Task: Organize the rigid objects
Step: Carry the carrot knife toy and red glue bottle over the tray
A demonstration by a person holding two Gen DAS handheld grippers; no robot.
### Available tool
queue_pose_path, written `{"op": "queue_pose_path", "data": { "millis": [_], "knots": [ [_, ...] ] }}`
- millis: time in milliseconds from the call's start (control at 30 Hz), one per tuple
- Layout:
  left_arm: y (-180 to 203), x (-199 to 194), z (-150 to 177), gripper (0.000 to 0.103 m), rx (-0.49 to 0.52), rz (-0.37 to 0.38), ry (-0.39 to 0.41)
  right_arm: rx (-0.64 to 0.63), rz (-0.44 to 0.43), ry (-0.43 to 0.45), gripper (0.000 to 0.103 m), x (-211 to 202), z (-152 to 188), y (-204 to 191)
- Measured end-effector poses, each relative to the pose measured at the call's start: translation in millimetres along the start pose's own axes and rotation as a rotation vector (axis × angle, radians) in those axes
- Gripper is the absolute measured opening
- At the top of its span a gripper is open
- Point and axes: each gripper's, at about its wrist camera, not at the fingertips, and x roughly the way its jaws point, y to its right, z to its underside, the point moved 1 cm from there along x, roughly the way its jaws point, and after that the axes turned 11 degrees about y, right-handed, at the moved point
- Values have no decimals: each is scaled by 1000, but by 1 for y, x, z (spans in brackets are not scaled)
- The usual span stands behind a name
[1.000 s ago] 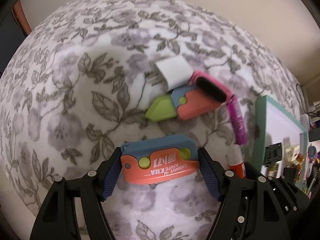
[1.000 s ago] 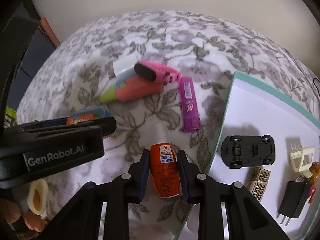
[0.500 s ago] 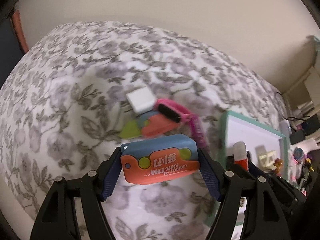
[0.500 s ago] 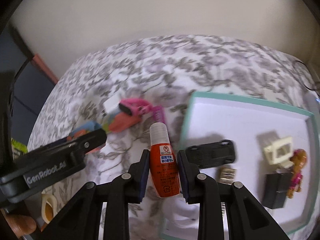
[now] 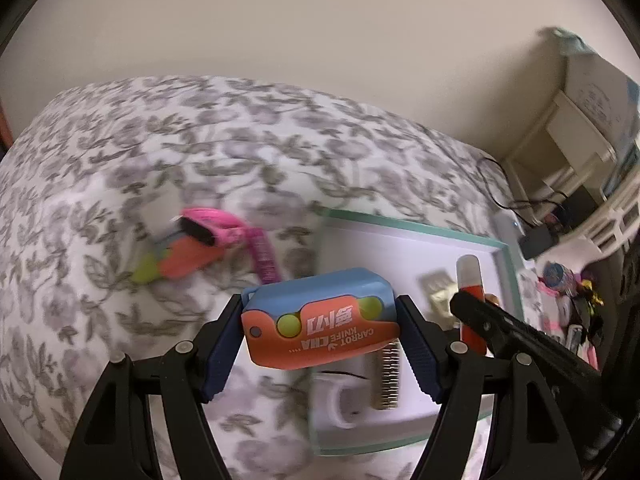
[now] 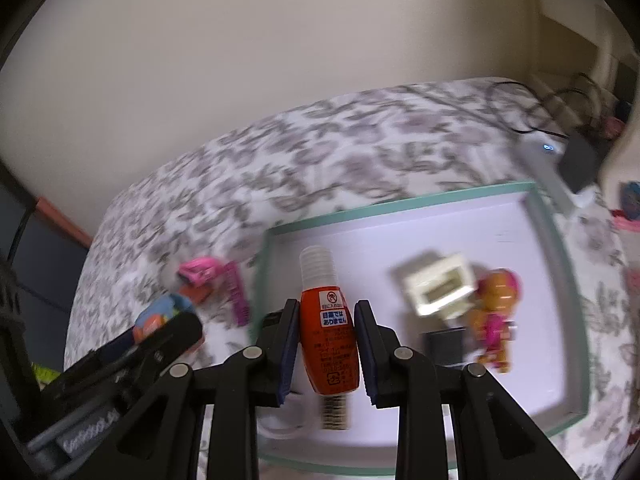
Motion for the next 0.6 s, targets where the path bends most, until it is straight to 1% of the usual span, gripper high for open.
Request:
{"op": "queue_pose_path", "data": {
  "millis": [67,133,167,300,400,467,600],
  "knots": [
    [15,2,3,75,28,12,3,34,18,10,30,-2,-3,16],
    [29,4,6,75,61,21,3,61,63,25,30,-3,-5,35],
    [37,5,9,75,78,25,1,63,101,33,30,-4,-6,45],
    [69,16,25,75,147,67,-37,103,183,60,30,-5,-8,77],
    [94,23,39,75,226,76,-57,129,248,77,30,-7,-7,97],
    [105,27,47,75,267,86,-70,145,313,97,30,-11,-7,111],
    [115,34,59,75,316,86,-97,199,363,122,30,-15,-6,131]
  ]
}}
